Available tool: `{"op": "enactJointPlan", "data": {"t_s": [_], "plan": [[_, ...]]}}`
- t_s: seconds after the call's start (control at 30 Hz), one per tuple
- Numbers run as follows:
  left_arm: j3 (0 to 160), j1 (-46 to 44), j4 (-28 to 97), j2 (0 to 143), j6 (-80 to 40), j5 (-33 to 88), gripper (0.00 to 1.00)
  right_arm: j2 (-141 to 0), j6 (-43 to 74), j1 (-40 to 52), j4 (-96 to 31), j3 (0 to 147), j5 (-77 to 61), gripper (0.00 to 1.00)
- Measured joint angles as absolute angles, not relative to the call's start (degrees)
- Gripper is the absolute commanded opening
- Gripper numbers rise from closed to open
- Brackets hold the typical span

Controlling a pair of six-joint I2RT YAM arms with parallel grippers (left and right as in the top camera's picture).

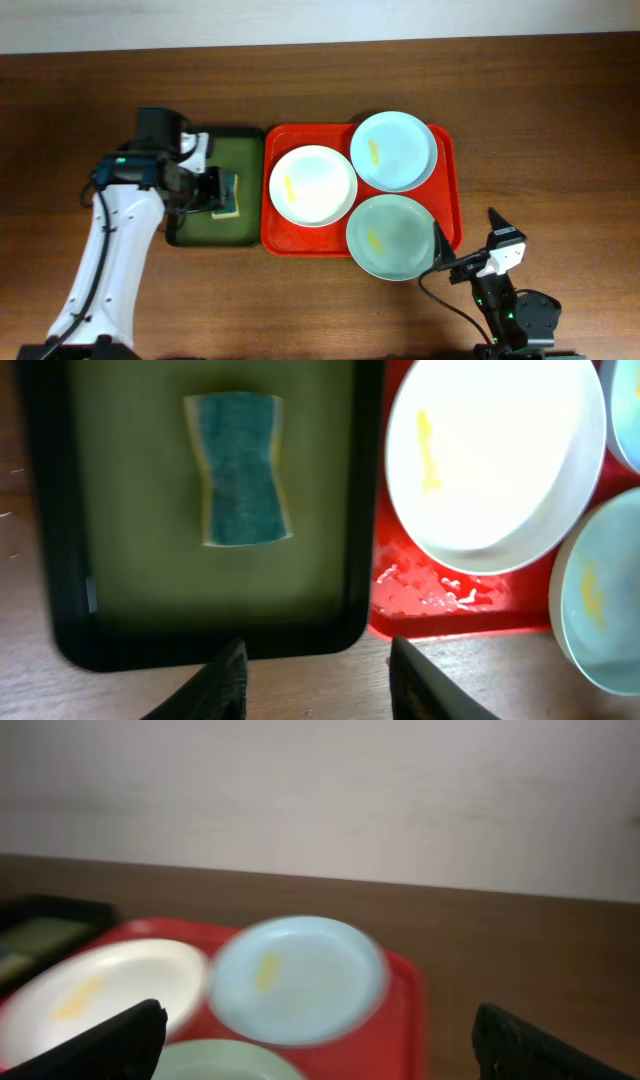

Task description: Clean dirty plates on tray and stack at the side

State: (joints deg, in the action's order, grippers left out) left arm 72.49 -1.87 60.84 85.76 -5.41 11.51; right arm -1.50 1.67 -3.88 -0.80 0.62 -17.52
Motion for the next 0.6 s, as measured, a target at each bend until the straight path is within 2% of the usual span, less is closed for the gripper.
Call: {"op": "enactJointPlan", "data": {"t_s": [0.07, 0.13, 0.2, 0.3, 0.33, 0.37, 0.43, 0.47, 0.53, 0.6], "plan": [[72.49, -3.44, 60.27, 86.35, -5.65, 10.55, 0.4, -1.5, 7.51, -3.86, -3.49, 1.08, -21.61, 0.98], [72.49, -3.42, 58.89, 86.37, -6.5, 8.97, 0.4, -4.14, 11.62, -3.86, -13.47, 8.32, -23.29, 0.99], [72.53, -3.44, 57.63, 86.59, -6.72, 8.29, 0.39, -13.3, 11.94, -3.81, -23.14, 21.71, -23.22, 0.98], [72.69, -3.44, 57.21, 87.79, -7.4, 7.09, 0.37, -40.21, 8.23, -3.81, -48.73, 53.15, -23.27, 0.98], [72.73, -3.42, 56.45, 88.75, -8.27, 5.85, 0.37, -50.65, 7.57, -3.77, -57.04, 63.24, -23.97, 0.88], [72.75, -3.42, 55.22, 90.35, -8.91, 5.06, 0.37, -62.52, 7.27, -3.77, -63.31, 72.71, -26.55, 0.61], [72.75, -3.44, 52.6, 93.45, -9.5, 4.25, 0.35, -73.58, 6.74, -2.79, -65.93, 77.54, -29.89, 0.41], [72.75, -3.44, 51.33, 95.15, -9.52, 4.1, 0.34, -77.45, 6.96, -0.8, -65.78, 77.89, -29.71, 0.37], [72.75, -3.44, 49.95, 99.35, -9.74, 4.03, 0.34, -84.29, 6.87, 6.35, -64.07, 77.89, -25.15, 0.49], [72.75, -3.44, 48.53, 101.6, -9.8, 4.03, 0.34, -89.97, 8.21, 11.7, -59.68, 78.0, -20.99, 0.5]]}}
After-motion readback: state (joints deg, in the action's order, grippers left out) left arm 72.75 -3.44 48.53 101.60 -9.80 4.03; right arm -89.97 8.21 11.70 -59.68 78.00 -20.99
